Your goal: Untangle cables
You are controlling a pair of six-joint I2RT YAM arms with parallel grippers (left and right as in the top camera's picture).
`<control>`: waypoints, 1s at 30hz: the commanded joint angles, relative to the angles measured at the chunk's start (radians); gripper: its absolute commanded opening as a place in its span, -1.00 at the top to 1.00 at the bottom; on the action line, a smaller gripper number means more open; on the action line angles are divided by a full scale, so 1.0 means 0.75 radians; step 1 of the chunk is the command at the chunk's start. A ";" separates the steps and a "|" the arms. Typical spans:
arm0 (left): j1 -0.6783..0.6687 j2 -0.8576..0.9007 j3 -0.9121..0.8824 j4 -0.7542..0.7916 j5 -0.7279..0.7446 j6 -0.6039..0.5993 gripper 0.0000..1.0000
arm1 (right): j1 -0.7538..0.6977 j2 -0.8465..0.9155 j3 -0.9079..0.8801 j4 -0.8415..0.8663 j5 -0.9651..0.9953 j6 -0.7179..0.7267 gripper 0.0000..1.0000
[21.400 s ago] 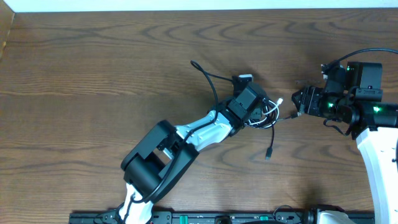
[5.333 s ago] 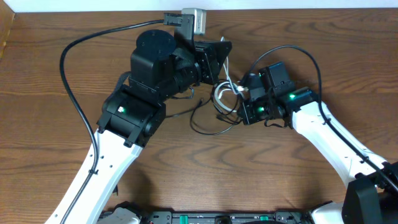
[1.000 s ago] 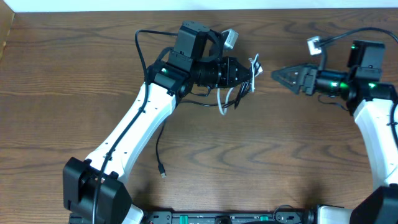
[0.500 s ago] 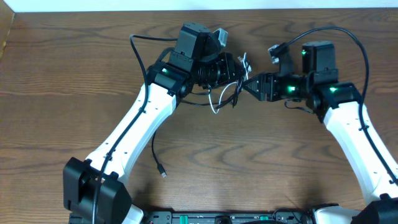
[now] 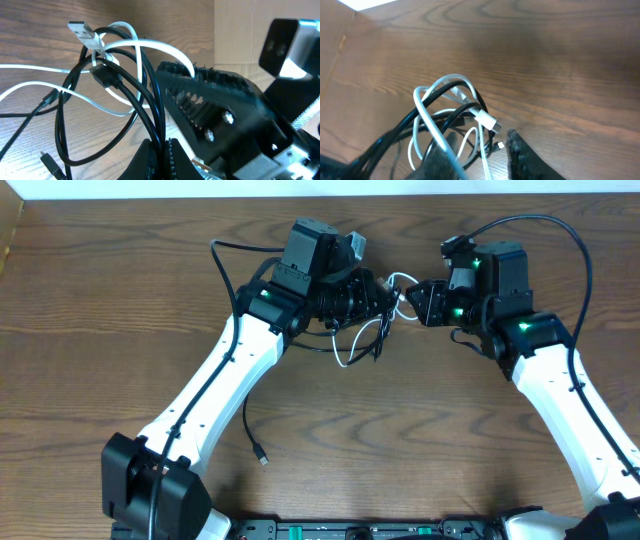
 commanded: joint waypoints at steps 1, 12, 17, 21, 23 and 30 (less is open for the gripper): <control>0.004 -0.001 0.007 0.002 0.065 -0.003 0.85 | 0.004 0.038 0.013 -0.001 0.038 0.006 0.98; 0.253 -0.071 0.007 -0.009 0.146 0.096 0.85 | -0.191 0.118 0.013 -0.420 0.715 0.307 0.98; 0.373 -0.098 0.007 -0.037 0.141 0.156 0.85 | -0.375 0.118 0.012 -0.506 0.637 0.162 0.98; 0.417 -0.098 0.007 -0.095 0.140 0.237 0.85 | -0.427 0.118 0.011 -0.542 0.625 0.132 0.98; 0.426 -0.098 0.007 -0.126 0.138 0.293 0.85 | -0.464 0.118 0.011 -0.549 0.629 0.133 0.98; 0.426 -0.098 0.007 -0.305 -0.071 0.399 0.86 | -0.754 0.118 0.011 -0.577 0.558 0.137 0.98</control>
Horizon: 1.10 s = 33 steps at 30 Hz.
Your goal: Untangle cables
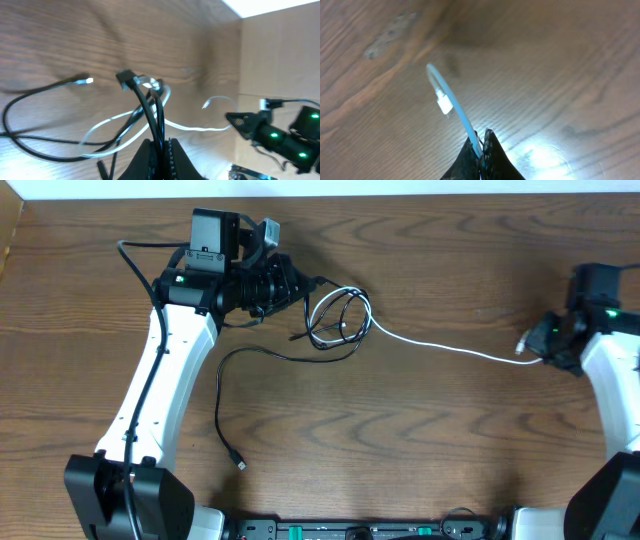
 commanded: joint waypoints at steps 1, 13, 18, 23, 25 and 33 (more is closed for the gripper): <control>0.009 -0.030 0.007 -0.033 -0.119 0.080 0.85 | -0.162 0.004 0.009 -0.006 -0.080 -0.017 0.98; 0.009 -0.030 0.007 -0.056 -0.326 0.185 0.85 | -0.600 0.004 0.009 0.021 -0.349 -0.067 0.98; 0.009 -0.030 0.007 -0.056 -0.346 0.195 0.85 | -0.594 0.004 0.009 0.027 -0.491 -0.159 0.98; -0.033 -0.030 0.007 -0.056 -0.183 0.268 0.85 | -0.452 0.004 0.010 0.050 -0.673 -0.309 0.29; -0.063 -0.030 0.007 -0.055 -0.129 0.283 0.85 | -0.394 0.004 0.010 0.053 -0.690 -0.311 -0.24; -0.106 -0.030 0.007 0.119 0.198 0.228 0.85 | -0.174 -0.036 0.045 0.218 -1.287 -0.359 -0.57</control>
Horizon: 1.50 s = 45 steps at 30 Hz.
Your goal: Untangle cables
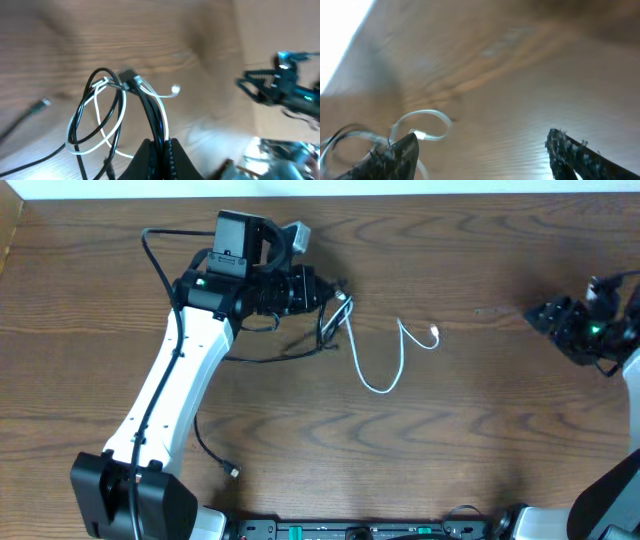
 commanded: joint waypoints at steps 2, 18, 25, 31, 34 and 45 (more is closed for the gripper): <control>0.004 -0.030 0.008 0.156 0.191 -0.147 0.85 | 0.189 -0.036 0.041 0.096 -0.373 -0.016 -0.63; 0.004 -0.030 0.008 0.423 0.399 -0.445 0.85 | 0.769 -0.013 0.041 0.453 -0.119 0.453 -0.50; 0.004 -0.030 0.008 0.423 0.399 -0.480 0.85 | 0.935 0.012 0.041 0.491 0.122 0.580 -0.21; 0.003 -0.030 0.008 0.422 0.399 -0.480 0.85 | 1.010 0.093 0.041 0.624 0.168 0.607 -0.18; -0.014 -0.030 0.008 0.422 0.399 -0.484 0.85 | 1.038 0.162 0.041 0.728 0.203 0.653 -0.15; -0.035 -0.030 0.008 0.420 0.367 -0.414 0.85 | 1.004 0.256 0.041 0.522 0.549 0.664 0.78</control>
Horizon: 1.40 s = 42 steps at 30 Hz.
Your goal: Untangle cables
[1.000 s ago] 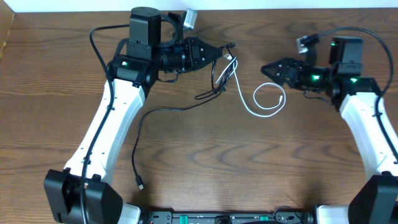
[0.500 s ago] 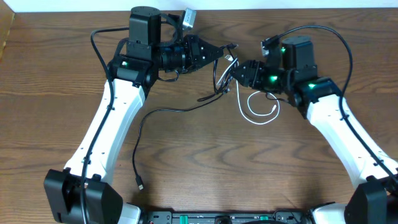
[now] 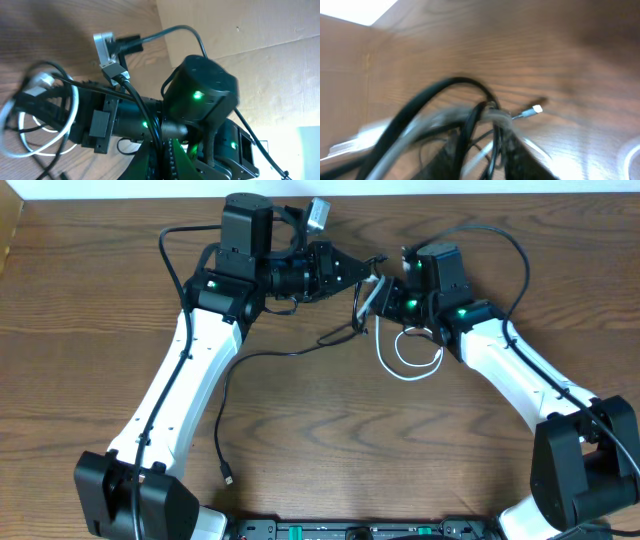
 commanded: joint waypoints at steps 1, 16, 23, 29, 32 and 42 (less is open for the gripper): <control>0.040 -0.030 0.009 0.027 0.007 0.035 0.85 | -0.040 0.012 0.017 -0.209 0.280 -0.014 0.92; 0.205 -0.030 0.008 0.133 0.092 0.033 0.85 | -0.172 0.022 0.015 -0.543 0.095 -0.510 0.98; 0.204 -0.030 0.008 -0.389 -0.427 0.346 0.31 | -0.175 -0.064 0.081 -0.811 -0.016 -0.603 0.98; 0.163 -0.030 0.006 -0.535 -0.415 0.557 -0.35 | -0.175 -0.194 0.150 -0.918 -0.001 -0.676 0.98; 0.092 -0.030 0.006 -0.522 -0.295 0.669 -0.36 | -0.175 -0.210 0.151 -0.900 -0.139 -0.765 0.98; -0.151 0.064 0.004 -0.437 -0.252 0.737 -0.21 | -0.207 -0.212 0.157 -0.905 -0.392 -0.974 0.98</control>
